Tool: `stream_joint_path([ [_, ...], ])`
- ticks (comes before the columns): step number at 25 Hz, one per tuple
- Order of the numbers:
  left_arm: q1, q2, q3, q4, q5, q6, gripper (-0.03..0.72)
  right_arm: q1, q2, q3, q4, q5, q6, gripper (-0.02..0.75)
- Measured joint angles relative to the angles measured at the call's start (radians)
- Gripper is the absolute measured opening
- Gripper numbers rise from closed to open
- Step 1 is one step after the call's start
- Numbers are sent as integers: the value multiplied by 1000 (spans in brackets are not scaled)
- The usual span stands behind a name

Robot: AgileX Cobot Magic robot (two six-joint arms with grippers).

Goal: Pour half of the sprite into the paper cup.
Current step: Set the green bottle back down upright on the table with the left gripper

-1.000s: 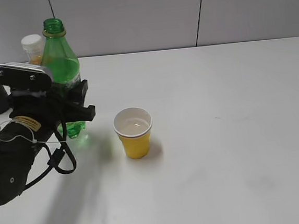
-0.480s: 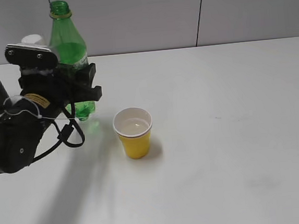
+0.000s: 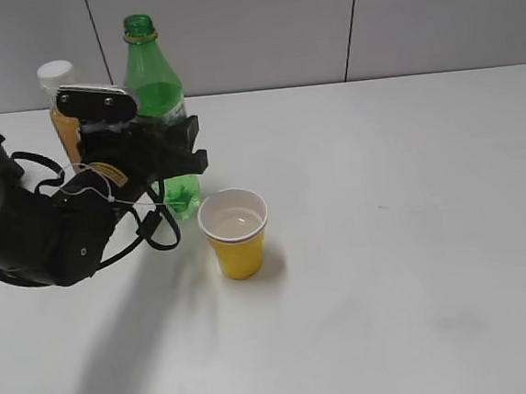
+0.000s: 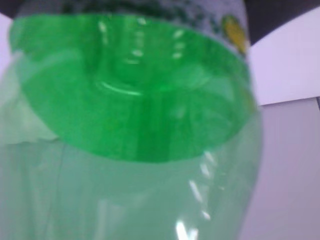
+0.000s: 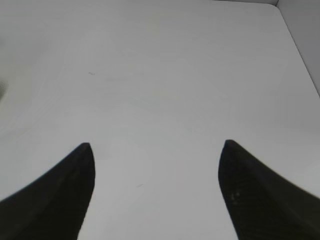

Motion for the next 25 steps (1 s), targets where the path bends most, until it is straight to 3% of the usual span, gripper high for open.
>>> stream_joint_path([
  [15, 9, 35, -5, 13, -25, -2, 454, 0, 0, 0, 0, 0, 0, 582],
  [20, 9, 6, 7, 33, -38, -2, 599, 0, 0, 0, 0, 0, 0, 582],
  [25, 9, -27, 56, 47, -72, -1, 638, 0, 0, 0, 0, 0, 0, 582],
])
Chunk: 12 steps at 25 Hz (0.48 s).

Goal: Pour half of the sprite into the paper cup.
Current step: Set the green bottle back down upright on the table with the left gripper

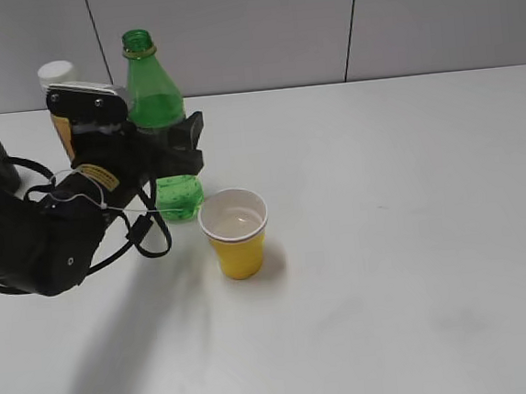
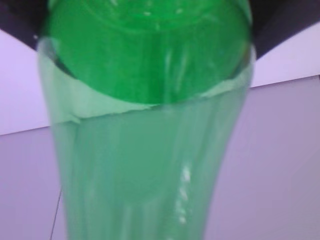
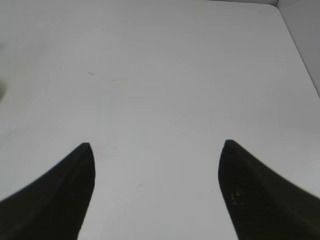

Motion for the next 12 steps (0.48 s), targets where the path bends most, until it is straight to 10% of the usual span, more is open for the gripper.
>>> stream_joint_path([
  [12, 0, -143, 198, 5, -57, 0, 641, 0, 0, 0, 0, 0, 0, 582],
])
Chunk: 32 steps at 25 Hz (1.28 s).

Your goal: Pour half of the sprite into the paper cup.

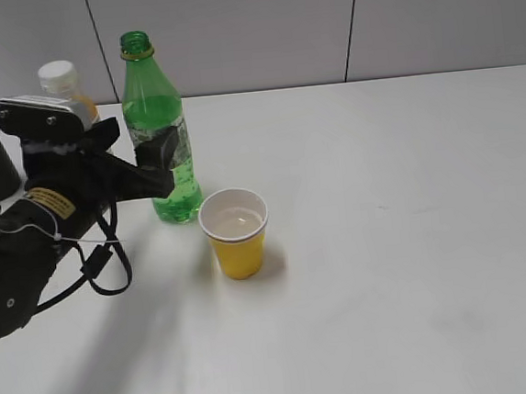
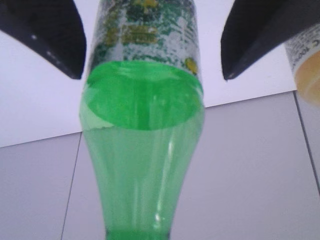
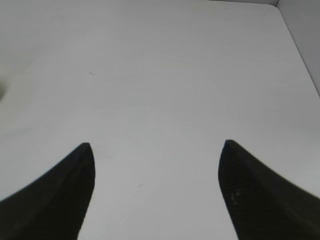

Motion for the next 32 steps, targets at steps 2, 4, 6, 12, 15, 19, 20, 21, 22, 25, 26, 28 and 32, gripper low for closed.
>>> stream_joint_path([
  [2, 0, -34, 26, 0, -7, 0, 638, 0, 0, 0, 0, 0, 0, 582],
  [4, 0, -62, 52, 3, -13, 0, 635, 0, 0, 0, 0, 0, 0, 582],
  [6, 0, -87, 81, 15, -16, 0, 632, 0, 0, 0, 0, 0, 0, 582],
  [12, 0, -193, 199, 20, -17, 4, 616, 0, 0, 0, 0, 0, 0, 582],
  [15, 0, -256, 251, -2, -17, 19, 607, 0, 0, 0, 0, 0, 0, 582],
  [19, 0, -335, 308, -53, -4, 36, 597, 0, 0, 0, 0, 0, 0, 582],
  [20, 0, -354, 320, -68, -1, 47, 596, 0, 0, 0, 0, 0, 0, 582],
  [21, 0, -369, 334, -85, 3, 54, 594, 0, 0, 0, 0, 0, 0, 582],
  [22, 0, -385, 346, -105, 8, 60, 593, 0, 0, 0, 0, 0, 0, 582],
  [25, 0, -436, 372, -136, 32, 68, 592, 0, 0, 0, 0, 0, 0, 582],
  [26, 0, -456, 376, -140, 48, 75, 592, 0, 0, 0, 0, 0, 0, 582],
  [28, 0, -496, 380, -148, 87, 99, 591, 0, 0, 0, 0, 0, 0, 582],
  [32, 0, -568, 380, -197, 178, 171, 591, 0, 0, 0, 0, 0, 0, 582],
])
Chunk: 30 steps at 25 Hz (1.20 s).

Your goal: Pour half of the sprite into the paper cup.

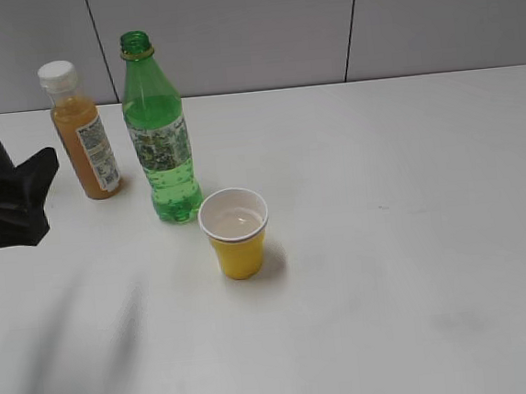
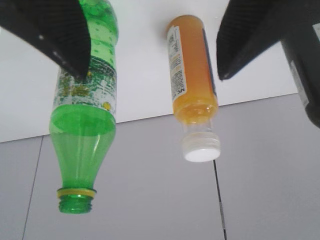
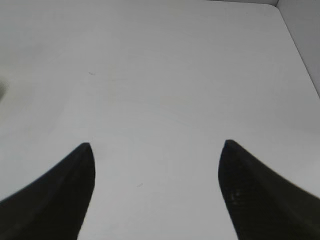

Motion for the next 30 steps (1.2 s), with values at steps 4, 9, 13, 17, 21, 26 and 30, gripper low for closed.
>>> stream_joint_path([
  [4, 0, -93, 1, -64, 97, 83, 591, 0, 0, 0, 0, 0, 0, 582],
  [9, 32, -194, -25, -157, 256, 237, 591, 0, 0, 0, 0, 0, 0, 582],
  [13, 113, -217, -76, -163, 383, 280, 591, 0, 0, 0, 0, 0, 0, 582],
  [17, 156, -217, -97, -146, 476, 285, 590, 0, 0, 0, 0, 0, 0, 582],
  [21, 171, -217, -119, -128, 591, 285, 590, 0, 0, 0, 0, 0, 0, 582],
  [26, 214, -219, -131, -95, 727, 287, 590, 0, 0, 0, 0, 0, 0, 582],
  [30, 289, -243, -204, 35, 910, 205, 589, 0, 0, 0, 0, 0, 0, 582],
])
